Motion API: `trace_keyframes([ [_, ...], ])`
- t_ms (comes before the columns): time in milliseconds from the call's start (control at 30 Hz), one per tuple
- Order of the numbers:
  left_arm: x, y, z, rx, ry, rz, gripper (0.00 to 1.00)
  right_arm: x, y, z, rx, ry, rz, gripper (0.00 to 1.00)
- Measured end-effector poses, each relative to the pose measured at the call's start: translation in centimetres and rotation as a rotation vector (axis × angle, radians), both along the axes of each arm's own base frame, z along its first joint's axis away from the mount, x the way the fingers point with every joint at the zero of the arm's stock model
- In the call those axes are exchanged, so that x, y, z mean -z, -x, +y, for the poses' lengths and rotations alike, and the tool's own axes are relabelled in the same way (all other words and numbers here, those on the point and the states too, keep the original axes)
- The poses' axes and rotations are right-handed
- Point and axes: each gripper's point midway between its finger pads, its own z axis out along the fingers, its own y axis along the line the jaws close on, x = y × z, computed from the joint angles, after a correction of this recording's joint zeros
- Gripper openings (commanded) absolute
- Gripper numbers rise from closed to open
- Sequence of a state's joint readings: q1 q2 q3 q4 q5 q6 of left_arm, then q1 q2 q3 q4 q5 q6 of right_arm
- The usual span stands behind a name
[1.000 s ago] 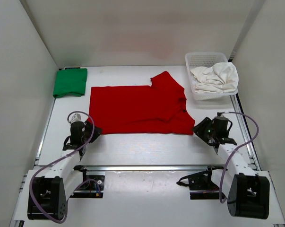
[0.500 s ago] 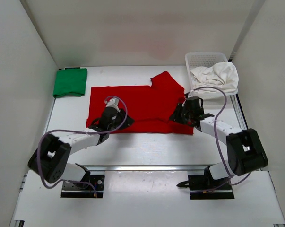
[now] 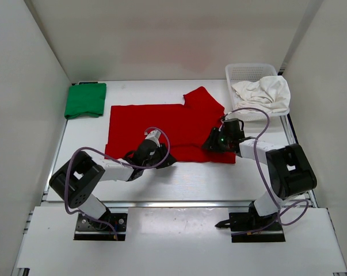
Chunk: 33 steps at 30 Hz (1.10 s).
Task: Fold and stack the t-shirts
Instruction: Fold the flattened tshirt in 1/3 of the way
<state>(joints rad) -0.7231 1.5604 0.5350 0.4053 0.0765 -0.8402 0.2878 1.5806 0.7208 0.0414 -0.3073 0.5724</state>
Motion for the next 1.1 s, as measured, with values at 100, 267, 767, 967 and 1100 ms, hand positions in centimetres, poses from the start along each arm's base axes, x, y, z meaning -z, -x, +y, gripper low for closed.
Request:
trace_keyframes([
  [100, 0.3, 0.0, 0.7, -0.015, 0.001, 0.0, 0.42, 0.0, -0.4, 0.3, -0.005, -0.005, -0.004, 0.29],
  [267, 1.2, 0.1, 1.9, -0.037, -0.009, 0.019, 0.42, 0.6, -1.0, 0.8, -0.015, -0.01, 0.009, 0.16],
  [767, 0.4, 0.5, 1.5, -0.027, 0.021, 0.006, 0.42, -4.9, -10.4, 4.7, -0.026, -0.078, -0.112, 0.29],
  [967, -0.6, 0.5, 1.8, -0.035, 0.039, -0.016, 0.42, -6.1, -10.1, 5.3, -0.039, -0.057, -0.149, 0.16],
  [1100, -1.0, 0.2, 1.6, -0.034, 0.044, -0.023, 0.43, -5.5, -9.2, 2.2, 0.022, 0.02, -0.152, 0.12],
])
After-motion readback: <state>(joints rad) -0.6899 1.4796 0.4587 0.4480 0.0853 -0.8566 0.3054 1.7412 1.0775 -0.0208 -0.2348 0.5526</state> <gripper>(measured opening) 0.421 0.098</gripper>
